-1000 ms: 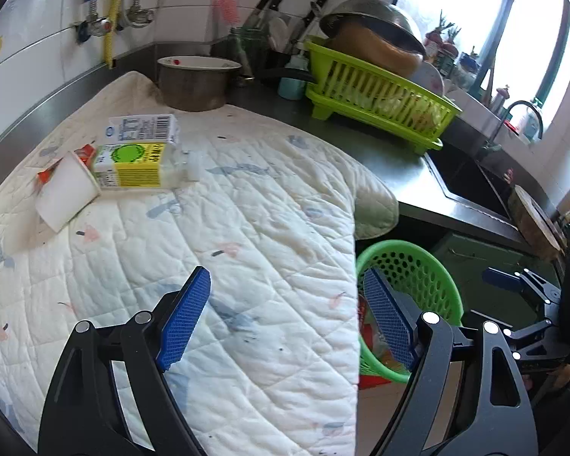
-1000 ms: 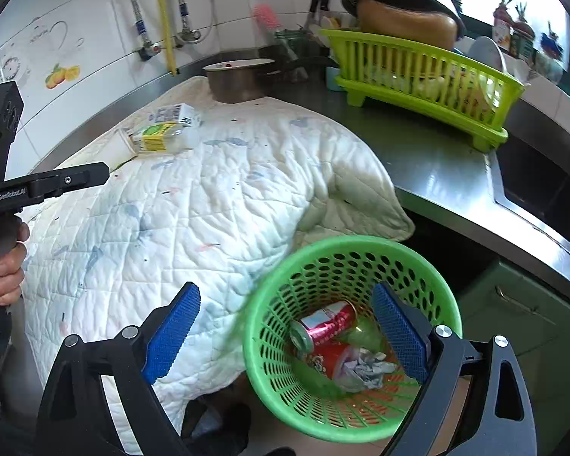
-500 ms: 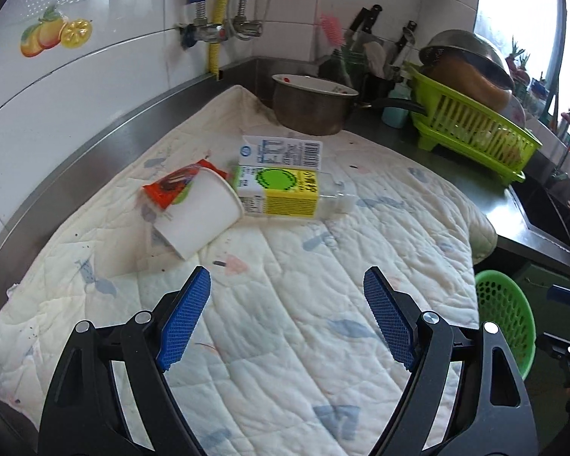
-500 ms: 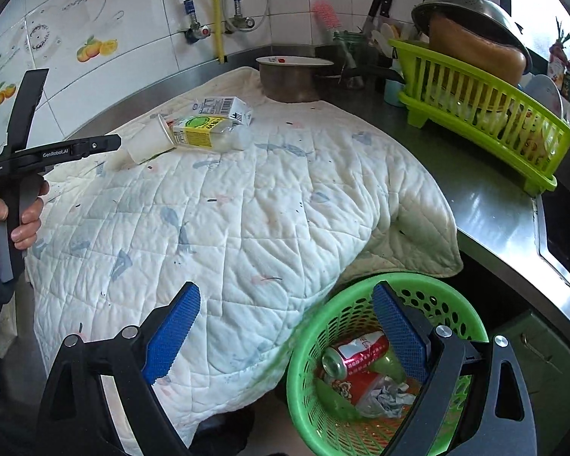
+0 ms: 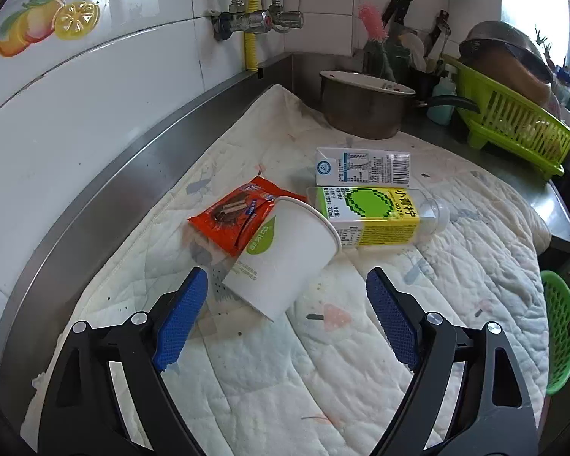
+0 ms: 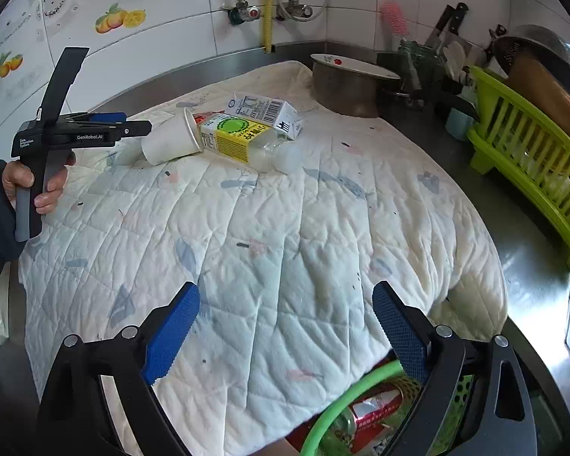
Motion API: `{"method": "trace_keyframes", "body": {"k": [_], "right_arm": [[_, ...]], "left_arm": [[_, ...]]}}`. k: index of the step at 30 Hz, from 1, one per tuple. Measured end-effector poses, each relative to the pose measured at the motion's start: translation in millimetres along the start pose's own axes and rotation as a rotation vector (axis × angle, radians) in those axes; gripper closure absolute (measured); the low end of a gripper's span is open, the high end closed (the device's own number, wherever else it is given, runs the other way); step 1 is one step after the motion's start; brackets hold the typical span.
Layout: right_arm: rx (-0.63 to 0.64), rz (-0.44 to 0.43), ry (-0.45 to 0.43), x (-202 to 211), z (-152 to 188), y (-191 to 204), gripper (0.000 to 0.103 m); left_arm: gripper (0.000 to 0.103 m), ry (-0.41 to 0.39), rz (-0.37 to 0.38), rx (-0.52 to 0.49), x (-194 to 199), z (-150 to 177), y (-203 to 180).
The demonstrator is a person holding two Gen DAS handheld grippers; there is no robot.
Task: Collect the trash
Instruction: 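Grasp the white paper cup with the left tool while the right grasps the juice bottle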
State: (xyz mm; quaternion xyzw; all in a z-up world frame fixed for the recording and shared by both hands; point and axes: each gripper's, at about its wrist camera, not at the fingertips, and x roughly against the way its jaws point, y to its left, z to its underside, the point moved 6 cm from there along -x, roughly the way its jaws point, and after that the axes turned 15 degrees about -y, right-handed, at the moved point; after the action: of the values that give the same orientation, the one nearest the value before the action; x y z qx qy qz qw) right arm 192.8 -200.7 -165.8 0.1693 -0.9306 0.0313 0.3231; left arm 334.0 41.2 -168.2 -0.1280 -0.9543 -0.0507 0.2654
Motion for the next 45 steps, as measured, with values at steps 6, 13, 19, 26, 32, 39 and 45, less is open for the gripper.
{"method": "trace_keyframes", "body": {"k": [6, 13, 19, 26, 32, 39, 45], "right_arm": [[0.046, -0.028, 0.004, -34.2, -25.6, 4.0, 0.014], [0.111, -0.063, 0.009, -69.0, -45.3, 6.5, 0.014], [0.137, -0.090, 0.027, -103.4, -57.5, 3.9, 0.014], [0.153, -0.133, 0.051, -139.0, -72.1, 1.2, 0.014], [0.170, -0.175, 0.079, -176.0, -79.5, 3.9, 0.013], [0.203, -0.241, 0.135, -216.5, -81.8, 22.0, 0.013], [0.233, -0.312, 0.148, -222.8, -84.6, 44.5, 0.013]], "left_arm": [[0.016, 0.023, 0.030, -0.055, -29.4, 0.7, 6.4], [0.016, 0.067, 0.122, -0.096, -56.6, 8.3, 2.6], [0.018, 0.081, 0.147, -0.121, -72.0, 16.2, -3.3], [0.037, 0.046, 0.161, -0.114, -69.2, 17.6, -7.4], [0.043, 0.014, 0.159, -0.109, -55.4, 18.7, -12.5], [0.044, -0.003, 0.172, -0.044, -39.4, 19.8, -7.1], [0.044, -0.005, 0.166, -0.039, -26.4, 20.9, 0.1]]}}
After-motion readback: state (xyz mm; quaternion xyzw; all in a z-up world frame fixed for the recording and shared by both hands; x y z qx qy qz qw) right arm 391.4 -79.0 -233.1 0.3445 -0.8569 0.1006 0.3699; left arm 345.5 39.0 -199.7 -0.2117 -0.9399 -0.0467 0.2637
